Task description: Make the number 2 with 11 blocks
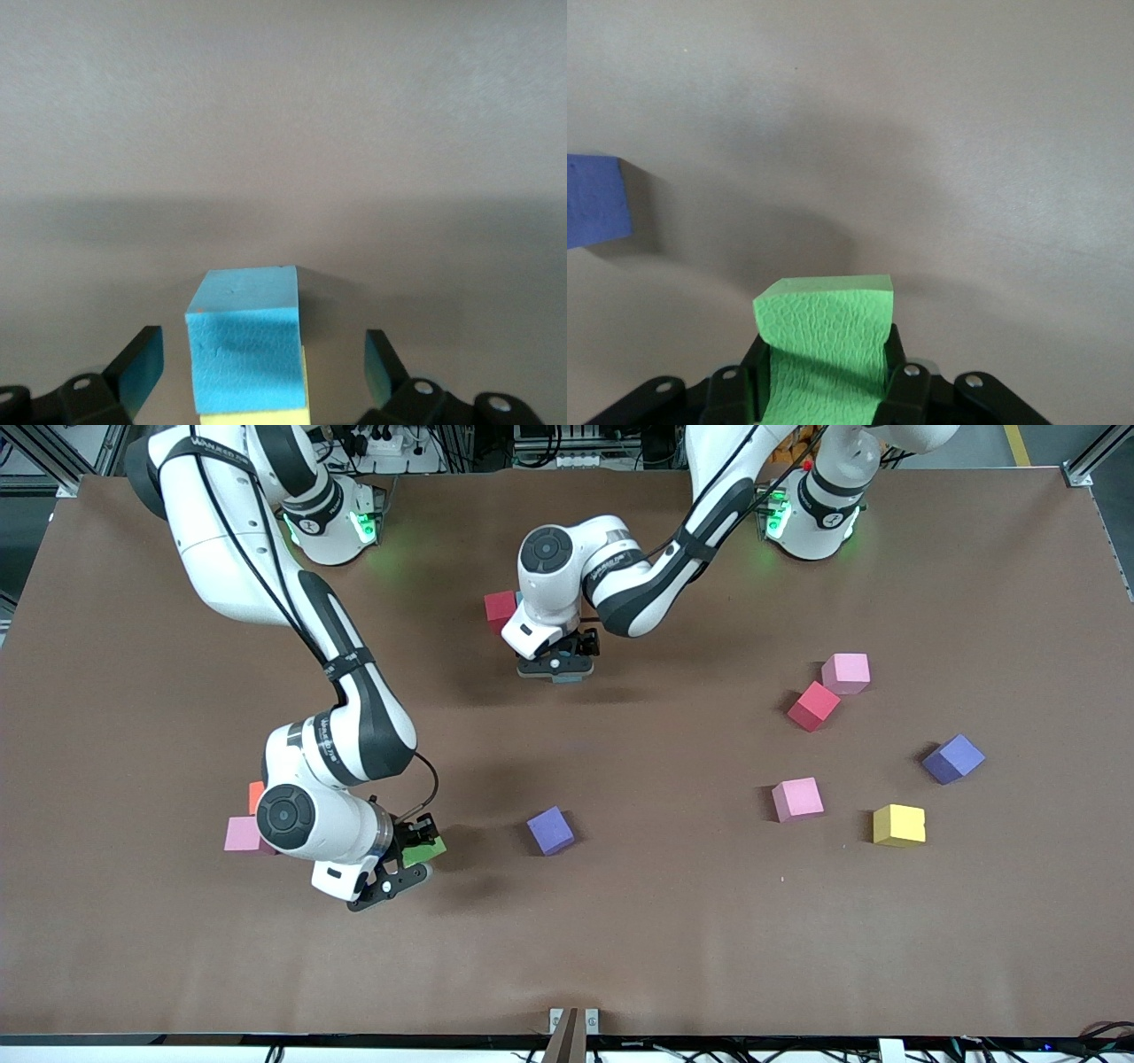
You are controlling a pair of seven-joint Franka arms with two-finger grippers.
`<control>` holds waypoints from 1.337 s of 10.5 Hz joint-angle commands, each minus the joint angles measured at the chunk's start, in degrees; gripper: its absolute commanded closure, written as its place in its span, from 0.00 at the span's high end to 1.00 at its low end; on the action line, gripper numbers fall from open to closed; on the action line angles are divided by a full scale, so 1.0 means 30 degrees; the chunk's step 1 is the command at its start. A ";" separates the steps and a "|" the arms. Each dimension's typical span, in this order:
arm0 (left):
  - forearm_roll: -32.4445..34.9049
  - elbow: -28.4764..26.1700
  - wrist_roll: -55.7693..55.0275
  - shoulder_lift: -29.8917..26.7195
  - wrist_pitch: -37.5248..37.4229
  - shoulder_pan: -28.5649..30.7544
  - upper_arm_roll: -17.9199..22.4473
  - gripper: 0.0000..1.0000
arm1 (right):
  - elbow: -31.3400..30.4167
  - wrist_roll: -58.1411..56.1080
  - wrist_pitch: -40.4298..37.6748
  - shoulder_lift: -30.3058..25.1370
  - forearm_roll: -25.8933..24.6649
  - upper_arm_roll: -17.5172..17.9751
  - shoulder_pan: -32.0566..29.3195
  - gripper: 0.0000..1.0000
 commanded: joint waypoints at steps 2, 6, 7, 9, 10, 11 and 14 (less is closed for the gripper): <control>0.0505 -0.0304 0.1438 -0.1477 -0.0982 0.1095 -0.0202 1.00 | -0.0141 0.1051 -0.0549 -0.0606 0.0326 -0.0017 0.0302 0.48; 0.0505 -0.0799 0.5885 -0.2913 -0.3088 0.4222 -0.0754 1.00 | -0.0228 0.1753 -0.1396 -0.1102 0.0355 -0.0074 0.0855 0.48; 0.0505 -0.1295 0.6651 -0.3322 -0.3092 0.5451 -0.1368 1.00 | -0.0229 0.2133 -0.1834 -0.1191 0.0355 -0.0075 0.0975 0.48; 0.1056 -0.2934 0.8987 -0.4580 -0.3062 0.7737 -0.2162 1.00 | -0.0316 0.2546 -0.1897 -0.1337 0.0384 -0.0046 0.1413 0.48; 0.1206 -0.3811 0.9814 -0.5079 -0.3062 0.8792 -0.2571 1.00 | -0.0346 0.2924 -0.1926 -0.1339 0.0384 -0.0075 0.1648 0.48; 0.1701 -0.4458 1.0490 -0.5345 -0.2946 0.9644 -0.2807 1.00 | -0.0433 0.2986 -0.1955 -0.1455 0.0384 -0.0075 0.1766 0.48; 0.1999 -0.5020 1.0818 -0.5435 -0.2945 1.0179 -0.2810 1.00 | -0.2007 0.2929 -0.1814 -0.2301 0.0384 -0.0046 0.2001 0.48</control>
